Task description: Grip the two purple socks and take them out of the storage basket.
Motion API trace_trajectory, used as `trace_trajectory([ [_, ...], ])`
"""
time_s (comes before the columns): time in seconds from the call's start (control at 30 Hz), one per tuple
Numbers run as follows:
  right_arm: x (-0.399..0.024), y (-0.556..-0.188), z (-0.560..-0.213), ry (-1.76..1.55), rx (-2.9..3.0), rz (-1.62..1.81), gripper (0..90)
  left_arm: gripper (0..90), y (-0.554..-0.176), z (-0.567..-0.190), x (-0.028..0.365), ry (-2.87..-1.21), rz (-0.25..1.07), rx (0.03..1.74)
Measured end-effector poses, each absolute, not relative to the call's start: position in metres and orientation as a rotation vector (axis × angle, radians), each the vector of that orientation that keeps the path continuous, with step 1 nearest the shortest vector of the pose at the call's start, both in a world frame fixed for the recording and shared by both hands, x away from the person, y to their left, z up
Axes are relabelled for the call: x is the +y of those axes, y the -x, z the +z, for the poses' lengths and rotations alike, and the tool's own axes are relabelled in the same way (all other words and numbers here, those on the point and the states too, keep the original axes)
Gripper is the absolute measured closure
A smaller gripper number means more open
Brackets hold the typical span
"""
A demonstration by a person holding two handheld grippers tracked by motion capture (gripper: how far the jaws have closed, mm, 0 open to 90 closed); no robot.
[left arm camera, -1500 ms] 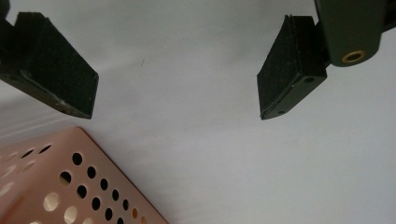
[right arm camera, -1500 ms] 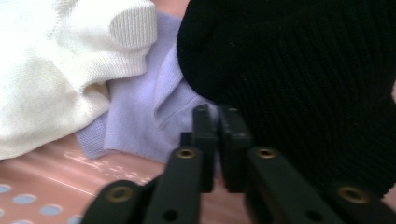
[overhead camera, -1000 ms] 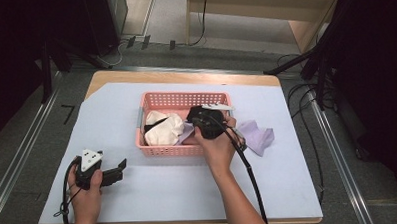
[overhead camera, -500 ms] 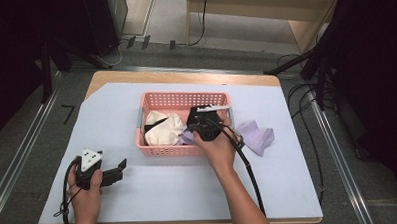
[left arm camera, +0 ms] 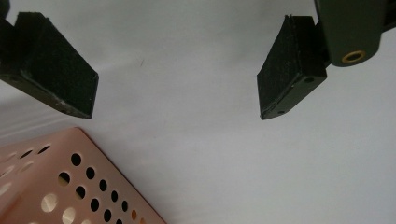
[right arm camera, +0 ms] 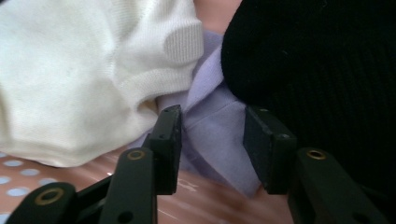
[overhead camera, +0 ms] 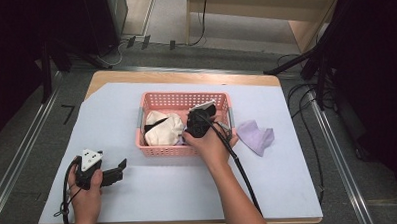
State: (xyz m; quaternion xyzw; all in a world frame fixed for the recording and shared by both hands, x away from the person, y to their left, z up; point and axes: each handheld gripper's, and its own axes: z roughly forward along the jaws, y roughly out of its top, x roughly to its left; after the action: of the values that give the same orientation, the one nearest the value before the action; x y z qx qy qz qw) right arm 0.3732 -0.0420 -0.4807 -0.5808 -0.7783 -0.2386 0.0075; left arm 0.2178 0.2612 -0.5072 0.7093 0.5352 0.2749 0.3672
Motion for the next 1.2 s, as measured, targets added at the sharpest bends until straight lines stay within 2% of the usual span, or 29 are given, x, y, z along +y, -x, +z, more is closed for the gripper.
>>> trace_trajectory([
  [0.27,-0.024,-0.369,-0.48,1.705,-2.777,-0.548,72.5,13.5,-0.217,-0.507,0.26,-1.828,0.712,1.371],
  [0.37,-0.026,-0.37,-0.48,1.694,-2.79,-0.539,83.1,13.5,-0.218,-0.507,0.26,-1.828,0.709,1.371],
  [0.5,-0.028,-0.369,-0.479,1.737,-2.755,-0.566,85.5,13.6,-0.218,-0.507,0.261,-1.827,0.708,1.372],
  [0.9,-0.056,-0.347,-0.454,1.695,-2.583,-1.489,86.1,13.5,-0.218,-0.507,0.262,-1.821,0.697,1.378],
  [1.2,-0.073,-0.331,-0.425,1.54,-2.517,-1.921,85.9,13.5,-0.219,-0.507,0.262,-1.824,0.697,1.378],
])
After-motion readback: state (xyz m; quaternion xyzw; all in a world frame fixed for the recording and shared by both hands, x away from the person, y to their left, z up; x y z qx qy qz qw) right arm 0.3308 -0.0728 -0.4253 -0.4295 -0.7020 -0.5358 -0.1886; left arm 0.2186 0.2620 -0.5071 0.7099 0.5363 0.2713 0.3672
